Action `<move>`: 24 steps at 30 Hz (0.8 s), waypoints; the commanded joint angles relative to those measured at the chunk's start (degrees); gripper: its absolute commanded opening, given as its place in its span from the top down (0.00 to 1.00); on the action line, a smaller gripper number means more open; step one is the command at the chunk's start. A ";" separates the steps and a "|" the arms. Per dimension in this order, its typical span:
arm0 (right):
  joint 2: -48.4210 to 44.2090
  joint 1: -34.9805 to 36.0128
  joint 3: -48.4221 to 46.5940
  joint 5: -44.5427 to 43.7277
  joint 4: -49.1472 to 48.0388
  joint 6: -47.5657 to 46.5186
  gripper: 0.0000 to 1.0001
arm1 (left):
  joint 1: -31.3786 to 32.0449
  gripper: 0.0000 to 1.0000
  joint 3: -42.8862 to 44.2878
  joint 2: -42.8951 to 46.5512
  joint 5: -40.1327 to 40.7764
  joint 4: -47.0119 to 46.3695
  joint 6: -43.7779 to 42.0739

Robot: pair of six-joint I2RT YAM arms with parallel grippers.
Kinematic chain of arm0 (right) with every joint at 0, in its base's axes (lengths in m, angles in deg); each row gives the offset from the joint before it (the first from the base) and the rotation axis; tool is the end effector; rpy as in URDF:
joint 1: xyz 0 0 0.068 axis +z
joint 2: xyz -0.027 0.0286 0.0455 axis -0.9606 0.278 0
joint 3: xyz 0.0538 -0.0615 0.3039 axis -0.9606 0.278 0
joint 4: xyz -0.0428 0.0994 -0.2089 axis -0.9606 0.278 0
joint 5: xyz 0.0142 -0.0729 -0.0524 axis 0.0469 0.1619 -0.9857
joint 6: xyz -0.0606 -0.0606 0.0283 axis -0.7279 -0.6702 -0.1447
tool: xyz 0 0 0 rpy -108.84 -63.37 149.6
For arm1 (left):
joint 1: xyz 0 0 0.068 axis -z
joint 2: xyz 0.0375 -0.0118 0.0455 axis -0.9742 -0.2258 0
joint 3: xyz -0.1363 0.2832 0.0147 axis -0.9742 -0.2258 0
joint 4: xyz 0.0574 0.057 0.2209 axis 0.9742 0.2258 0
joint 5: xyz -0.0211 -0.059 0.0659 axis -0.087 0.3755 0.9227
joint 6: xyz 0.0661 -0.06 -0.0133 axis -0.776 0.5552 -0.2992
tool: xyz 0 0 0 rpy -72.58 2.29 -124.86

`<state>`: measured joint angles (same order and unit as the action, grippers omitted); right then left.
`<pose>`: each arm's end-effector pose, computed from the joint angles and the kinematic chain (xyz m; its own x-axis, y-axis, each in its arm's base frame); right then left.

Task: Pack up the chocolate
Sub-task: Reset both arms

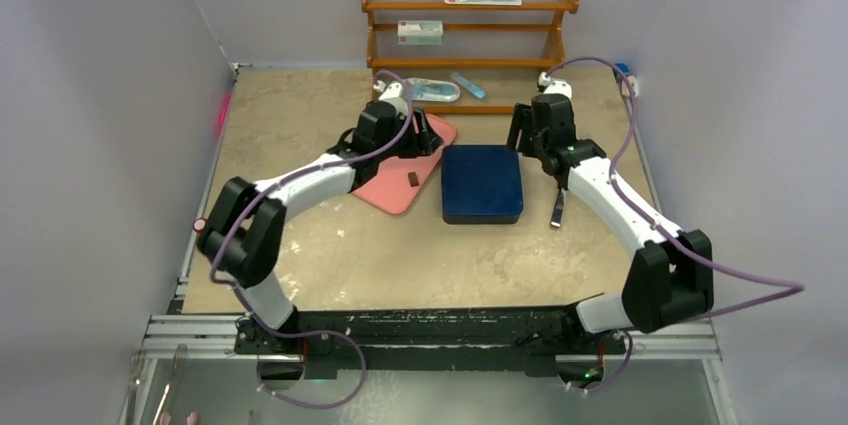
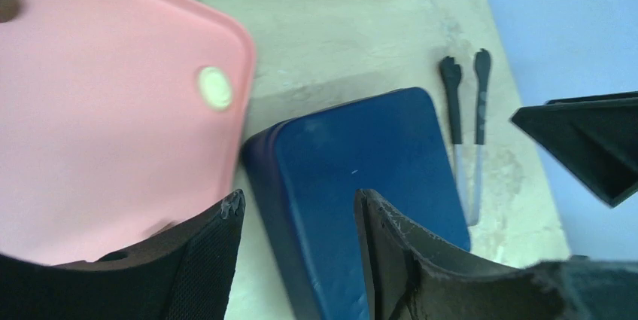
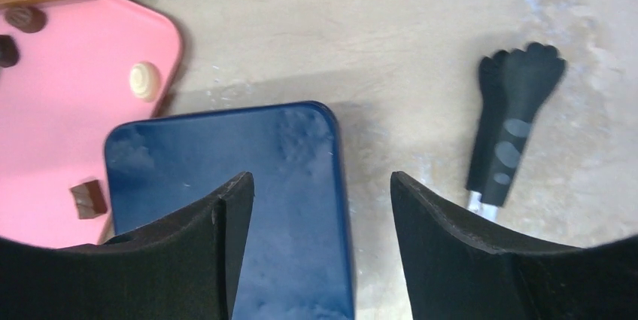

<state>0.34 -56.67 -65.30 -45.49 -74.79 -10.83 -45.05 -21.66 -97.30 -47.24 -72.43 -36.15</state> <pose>0.3243 0.0790 0.3277 -0.4836 0.1896 -0.8545 0.0890 0.9818 0.1675 0.3574 -0.2360 0.2838 -0.6535 -0.2899 -0.6992 0.3025 0.7467 -0.5924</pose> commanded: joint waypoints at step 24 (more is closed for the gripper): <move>-15.89 0.22 19.50 -25.96 -8.36 0.69 0.18 | 8.33 0.44 -38.72 22.47 36.70 -25.84 -17.10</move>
<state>-13.54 -56.62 -46.50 -67.48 -79.35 -10.13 -37.05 -59.43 -76.98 -12.97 -92.37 -51.45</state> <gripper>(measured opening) 0.813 0.554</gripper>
